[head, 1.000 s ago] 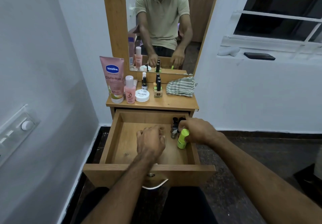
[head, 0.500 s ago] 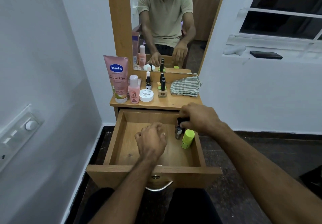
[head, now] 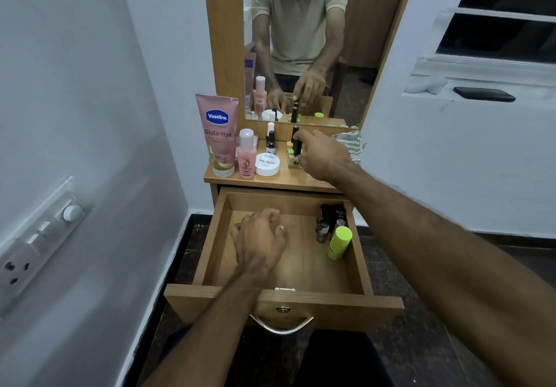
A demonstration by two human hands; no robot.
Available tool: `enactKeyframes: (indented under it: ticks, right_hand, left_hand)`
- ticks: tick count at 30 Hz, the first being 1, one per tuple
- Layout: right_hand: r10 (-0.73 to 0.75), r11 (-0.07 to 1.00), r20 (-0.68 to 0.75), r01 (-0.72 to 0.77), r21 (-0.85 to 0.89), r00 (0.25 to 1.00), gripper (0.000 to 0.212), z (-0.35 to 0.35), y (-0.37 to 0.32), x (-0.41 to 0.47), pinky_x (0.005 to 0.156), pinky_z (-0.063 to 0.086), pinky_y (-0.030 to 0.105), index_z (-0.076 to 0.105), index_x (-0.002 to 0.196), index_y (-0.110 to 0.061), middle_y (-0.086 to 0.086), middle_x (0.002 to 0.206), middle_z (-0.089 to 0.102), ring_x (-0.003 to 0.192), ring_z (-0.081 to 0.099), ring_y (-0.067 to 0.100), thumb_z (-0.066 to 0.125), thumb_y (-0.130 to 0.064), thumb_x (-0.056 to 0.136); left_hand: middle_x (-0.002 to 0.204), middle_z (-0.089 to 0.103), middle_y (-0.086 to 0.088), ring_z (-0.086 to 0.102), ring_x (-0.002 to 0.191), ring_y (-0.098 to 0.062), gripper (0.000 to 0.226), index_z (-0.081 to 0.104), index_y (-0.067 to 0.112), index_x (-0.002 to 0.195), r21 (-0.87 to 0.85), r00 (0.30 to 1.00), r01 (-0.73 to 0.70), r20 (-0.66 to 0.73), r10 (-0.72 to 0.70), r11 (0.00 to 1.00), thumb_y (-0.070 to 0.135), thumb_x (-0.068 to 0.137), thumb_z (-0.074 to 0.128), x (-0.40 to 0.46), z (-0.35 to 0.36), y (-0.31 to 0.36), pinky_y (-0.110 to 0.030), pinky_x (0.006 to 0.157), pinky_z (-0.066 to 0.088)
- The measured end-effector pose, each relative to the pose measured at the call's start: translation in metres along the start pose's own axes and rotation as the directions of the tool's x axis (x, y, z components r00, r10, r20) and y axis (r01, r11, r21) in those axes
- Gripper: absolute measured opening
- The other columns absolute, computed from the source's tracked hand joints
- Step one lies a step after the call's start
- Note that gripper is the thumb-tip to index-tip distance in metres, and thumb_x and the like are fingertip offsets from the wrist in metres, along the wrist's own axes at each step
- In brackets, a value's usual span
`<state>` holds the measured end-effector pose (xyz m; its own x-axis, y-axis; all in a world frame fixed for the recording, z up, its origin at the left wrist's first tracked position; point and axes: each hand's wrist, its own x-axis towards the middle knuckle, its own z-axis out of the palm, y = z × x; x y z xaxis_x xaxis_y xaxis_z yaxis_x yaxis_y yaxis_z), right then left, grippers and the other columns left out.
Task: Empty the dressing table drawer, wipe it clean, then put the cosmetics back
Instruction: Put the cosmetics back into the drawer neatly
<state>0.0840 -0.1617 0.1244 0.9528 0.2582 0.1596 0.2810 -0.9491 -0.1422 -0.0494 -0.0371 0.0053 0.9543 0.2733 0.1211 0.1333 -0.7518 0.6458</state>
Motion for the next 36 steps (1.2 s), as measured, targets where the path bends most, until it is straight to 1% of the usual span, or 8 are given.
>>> enactKeyframes:
  ticks: [3, 6, 9, 12, 17, 21, 27, 36]
  right_hand:
    - [0.010, 0.993, -0.089, 0.000, 0.114, 0.996, 0.017, -0.004, 0.001, -0.004, 0.081, 0.055, 0.045, 0.061, 0.111, -0.028, -0.002, 0.110, 0.065, 0.097, 0.060, 0.021, 0.062, -0.024, 0.095]
    - [0.010, 0.985, -0.064, 0.001, 0.171, 0.998, 0.006, -0.012, 0.002, -0.014, 0.077, 0.056, 0.044, 0.063, 0.098, -0.026, -0.005, 0.094, 0.066, 0.089, 0.061, 0.019, 0.066, -0.023, 0.093]
    - [-0.020, 0.985, -0.031, 0.025, 0.171, 0.999, 0.010, -0.021, 0.004, -0.026, 0.074, 0.056, 0.041, 0.067, 0.099, -0.024, -0.005, 0.089, 0.066, 0.084, 0.061, 0.017, 0.069, -0.025, 0.090]
    - [-0.082, 0.977, 0.095, 0.062, 0.204, 0.992, 0.009, -0.030, 0.006, -0.037, 0.071, 0.056, 0.033, 0.073, 0.097, -0.024, -0.009, 0.090, 0.068, 0.085, 0.063, 0.010, 0.074, -0.024, 0.088]
    - [-0.163, 0.976, 0.278, 0.114, 0.185, 0.947, 0.003, -0.023, 0.004, -0.054, 0.063, 0.043, 0.023, 0.073, 0.089, -0.029, -0.014, 0.088, 0.068, 0.084, 0.061, 0.003, 0.075, -0.026, 0.089]
    - [-0.153, 0.969, 0.258, 0.093, 0.229, 0.954, 0.004, -0.015, 0.003, -0.061, 0.067, 0.048, 0.026, 0.076, 0.091, -0.026, -0.013, 0.086, 0.069, 0.083, 0.062, 0.004, 0.076, -0.029, 0.089]
    - [-0.122, 0.964, 0.235, 0.058, 0.260, 0.964, 0.009, -0.005, 0.006, -0.067, 0.065, 0.049, 0.025, 0.075, 0.091, -0.024, -0.013, 0.081, 0.068, 0.076, 0.062, 0.003, 0.074, -0.032, 0.090]
    - [-0.121, 0.967, 0.269, 0.052, 0.251, 0.955, 0.013, 0.001, 0.020, -0.064, 0.071, 0.056, 0.033, 0.077, 0.102, -0.026, -0.013, 0.084, 0.068, 0.080, 0.063, 0.008, 0.075, -0.027, 0.089]
  left_hand:
    - [0.122, 0.066, 0.014, 0.054, 0.122, -0.010, 0.036, 0.060, 0.033, 0.129, 0.026, 1.000, -0.024, -0.018, 0.025, 0.999, 0.034, 0.093, 0.067, 0.000, 0.002, 0.000, -0.037, 0.109, 0.028]
    - [0.121, 0.065, 0.015, 0.053, 0.121, -0.008, 0.037, 0.059, 0.035, 0.129, 0.059, 0.999, -0.043, -0.004, 0.044, 0.997, 0.036, 0.093, 0.067, -0.001, 0.005, 0.000, -0.036, 0.110, 0.027]
    - [0.120, 0.065, 0.016, 0.053, 0.120, -0.008, 0.036, 0.059, 0.035, 0.130, 0.063, 0.998, -0.062, -0.001, 0.062, 0.996, 0.038, 0.094, 0.064, -0.001, 0.006, -0.001, -0.036, 0.110, 0.027]
    - [0.119, 0.065, 0.017, 0.052, 0.119, -0.007, 0.039, 0.058, 0.034, 0.133, 0.042, 0.996, -0.092, 0.005, 0.091, 0.995, 0.045, 0.095, 0.061, 0.000, 0.006, 0.001, -0.037, 0.111, 0.029]
    - [0.112, 0.066, 0.017, 0.055, 0.111, -0.007, 0.039, 0.060, 0.035, 0.130, 0.060, 0.986, -0.166, 0.020, 0.165, 0.984, 0.052, 0.095, 0.059, -0.001, 0.008, 0.003, -0.037, 0.106, 0.031]
    - [0.102, 0.067, 0.017, 0.056, 0.104, -0.008, 0.025, 0.065, 0.035, 0.116, 0.071, 0.979, -0.201, 0.028, 0.200, 0.977, 0.049, 0.096, 0.058, -0.002, 0.010, 0.002, -0.036, 0.102, 0.030]
    - [0.104, 0.067, 0.017, 0.055, 0.104, -0.007, 0.022, 0.065, 0.036, 0.112, 0.103, 0.977, -0.211, 0.049, 0.207, 0.972, 0.050, 0.098, 0.054, -0.002, 0.012, 0.001, -0.038, 0.102, 0.029]
    - [0.110, 0.067, 0.016, 0.054, 0.111, -0.008, 0.029, 0.063, 0.035, 0.123, 0.146, 0.985, -0.171, 0.063, 0.164, 0.974, 0.048, 0.097, 0.057, 0.001, 0.012, 0.002, -0.038, 0.104, 0.027]
